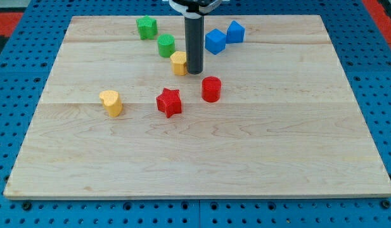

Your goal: Place the arm parallel right to the red circle

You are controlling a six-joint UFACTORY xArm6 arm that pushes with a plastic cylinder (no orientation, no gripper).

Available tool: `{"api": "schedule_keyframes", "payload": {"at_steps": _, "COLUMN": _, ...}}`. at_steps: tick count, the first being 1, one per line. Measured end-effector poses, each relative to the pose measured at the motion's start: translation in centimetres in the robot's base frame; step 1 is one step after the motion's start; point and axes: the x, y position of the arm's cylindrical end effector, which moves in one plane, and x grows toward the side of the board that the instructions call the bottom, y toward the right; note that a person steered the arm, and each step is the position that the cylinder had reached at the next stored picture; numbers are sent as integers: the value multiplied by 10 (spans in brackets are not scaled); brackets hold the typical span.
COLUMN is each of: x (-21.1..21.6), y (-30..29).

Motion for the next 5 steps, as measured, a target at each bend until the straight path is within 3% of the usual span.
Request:
{"api": "schedule_keyframes", "payload": {"at_steps": 1, "x": -15, "y": 25}}
{"api": "schedule_keyframes", "payload": {"at_steps": 2, "x": -30, "y": 88}}
{"api": "schedule_keyframes", "payload": {"at_steps": 4, "x": -96, "y": 111}}
{"api": "schedule_keyframes", "payload": {"at_steps": 5, "x": -74, "y": 165}}
